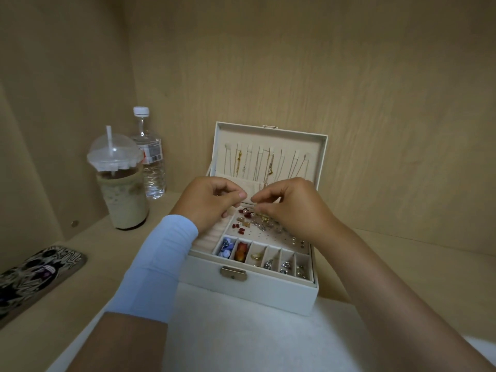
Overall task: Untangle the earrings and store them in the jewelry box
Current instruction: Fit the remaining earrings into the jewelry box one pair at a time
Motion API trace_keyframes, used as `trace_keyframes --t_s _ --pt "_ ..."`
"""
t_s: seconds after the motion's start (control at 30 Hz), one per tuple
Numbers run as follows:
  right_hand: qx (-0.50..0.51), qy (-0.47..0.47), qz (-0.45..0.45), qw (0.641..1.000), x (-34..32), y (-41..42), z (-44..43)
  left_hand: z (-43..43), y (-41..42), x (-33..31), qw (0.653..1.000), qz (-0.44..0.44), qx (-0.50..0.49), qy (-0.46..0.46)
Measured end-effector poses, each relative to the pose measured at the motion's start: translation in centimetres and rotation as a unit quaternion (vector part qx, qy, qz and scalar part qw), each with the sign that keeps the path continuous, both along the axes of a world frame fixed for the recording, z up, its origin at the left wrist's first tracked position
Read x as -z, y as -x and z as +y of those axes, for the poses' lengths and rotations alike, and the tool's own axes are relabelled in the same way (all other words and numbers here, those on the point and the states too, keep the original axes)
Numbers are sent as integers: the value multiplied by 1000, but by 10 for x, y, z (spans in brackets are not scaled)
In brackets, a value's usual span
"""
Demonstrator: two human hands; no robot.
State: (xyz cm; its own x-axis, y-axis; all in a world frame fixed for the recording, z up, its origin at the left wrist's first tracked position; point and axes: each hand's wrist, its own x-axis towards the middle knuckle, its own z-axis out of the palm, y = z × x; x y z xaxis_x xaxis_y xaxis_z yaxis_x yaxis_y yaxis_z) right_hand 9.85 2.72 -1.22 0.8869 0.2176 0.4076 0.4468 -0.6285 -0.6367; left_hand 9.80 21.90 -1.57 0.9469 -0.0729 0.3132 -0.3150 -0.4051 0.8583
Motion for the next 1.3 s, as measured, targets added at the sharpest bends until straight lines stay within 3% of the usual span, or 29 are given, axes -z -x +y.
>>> trace_keyframes --t_s 0.17,0.27,0.83,1.0,1.2,1.3 --pt "8 177 -8 984 3 9 11 3 -2 -2 999 3 -28 16" --pt "12 226 -21 974 1 12 14 2 -1 -3 1000 9 -10 21" --pt "-16 229 -16 973 6 8 11 -4 -1 2 999 3 -6 35" --pt "-58 206 33 976 0 5 4 -7 -1 2 998 29 11 52" --pt "-32 -9 10 999 -14 4 -9 -16 5 -1 994 52 20 93" --pt "-41 -62 -12 997 -20 7 -10 -22 7 -4 988 68 37 137"
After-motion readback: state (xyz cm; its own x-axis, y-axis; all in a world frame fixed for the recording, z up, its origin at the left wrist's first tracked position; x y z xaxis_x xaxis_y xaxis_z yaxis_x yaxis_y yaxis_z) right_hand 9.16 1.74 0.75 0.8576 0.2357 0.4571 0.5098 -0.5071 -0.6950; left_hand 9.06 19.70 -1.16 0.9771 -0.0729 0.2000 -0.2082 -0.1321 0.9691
